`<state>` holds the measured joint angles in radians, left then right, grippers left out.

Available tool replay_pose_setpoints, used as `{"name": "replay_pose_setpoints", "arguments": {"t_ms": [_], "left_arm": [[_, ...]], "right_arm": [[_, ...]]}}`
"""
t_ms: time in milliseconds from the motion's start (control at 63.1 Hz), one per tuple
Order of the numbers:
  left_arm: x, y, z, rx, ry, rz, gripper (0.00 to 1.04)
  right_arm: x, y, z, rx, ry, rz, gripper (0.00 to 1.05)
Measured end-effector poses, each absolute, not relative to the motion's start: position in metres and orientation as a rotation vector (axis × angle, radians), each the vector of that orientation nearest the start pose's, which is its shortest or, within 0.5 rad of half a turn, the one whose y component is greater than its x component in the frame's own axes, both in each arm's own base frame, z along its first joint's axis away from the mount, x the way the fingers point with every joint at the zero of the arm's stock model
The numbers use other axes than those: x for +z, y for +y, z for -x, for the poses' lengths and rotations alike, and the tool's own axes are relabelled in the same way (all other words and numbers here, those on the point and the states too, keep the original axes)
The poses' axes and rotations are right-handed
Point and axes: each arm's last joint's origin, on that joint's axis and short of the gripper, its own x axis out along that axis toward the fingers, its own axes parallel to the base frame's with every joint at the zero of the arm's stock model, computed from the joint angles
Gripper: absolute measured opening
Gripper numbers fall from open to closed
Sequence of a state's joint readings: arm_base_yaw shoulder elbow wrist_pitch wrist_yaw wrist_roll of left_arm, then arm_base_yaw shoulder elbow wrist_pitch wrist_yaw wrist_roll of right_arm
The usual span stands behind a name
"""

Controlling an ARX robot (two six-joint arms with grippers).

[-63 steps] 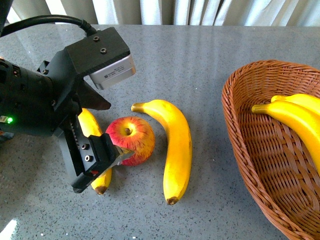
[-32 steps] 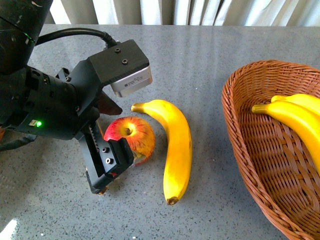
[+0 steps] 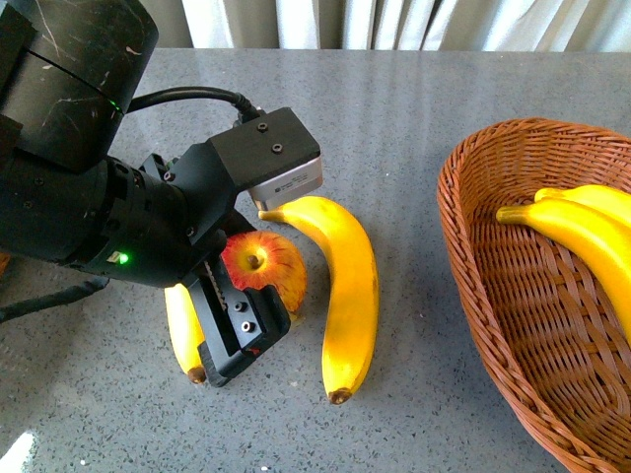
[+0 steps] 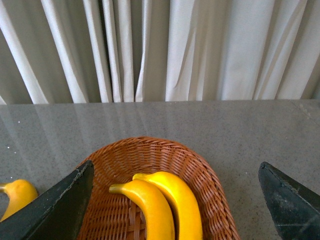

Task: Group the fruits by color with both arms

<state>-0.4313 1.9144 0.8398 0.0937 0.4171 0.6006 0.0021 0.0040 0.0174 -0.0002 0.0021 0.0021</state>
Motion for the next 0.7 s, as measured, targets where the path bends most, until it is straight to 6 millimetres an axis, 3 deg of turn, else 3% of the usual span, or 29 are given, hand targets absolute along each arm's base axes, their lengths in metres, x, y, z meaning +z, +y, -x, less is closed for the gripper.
{"name": "replay_pose_setpoints", "arguments": {"t_ms": [143, 333, 523, 602, 697], "left_arm": [[0.085, -0.151, -0.295, -1.054, 0.748, -0.525, 0.95], [0.084, -0.152, -0.295, -1.051, 0.749, -0.523, 0.75], [0.087, -0.155, -0.290, -1.067, 0.741, -0.528, 0.74], [0.095, -0.154, -0.282, -1.088, 0.734, -0.528, 0.74], [0.118, -0.150, -0.272, -1.112, 0.690, -0.517, 0.74]], "right_arm": [[0.169, 0.000, -0.097, 0.000, -0.013, -0.002, 0.96], [0.169, 0.000, -0.097, 0.000, -0.013, -0.003, 0.96], [0.169, 0.000, -0.097, 0.000, -0.013, -0.003, 0.96], [0.169, 0.000, -0.097, 0.000, -0.013, -0.003, 0.96], [0.169, 0.000, -0.097, 0.000, -0.013, -0.003, 0.96]]}}
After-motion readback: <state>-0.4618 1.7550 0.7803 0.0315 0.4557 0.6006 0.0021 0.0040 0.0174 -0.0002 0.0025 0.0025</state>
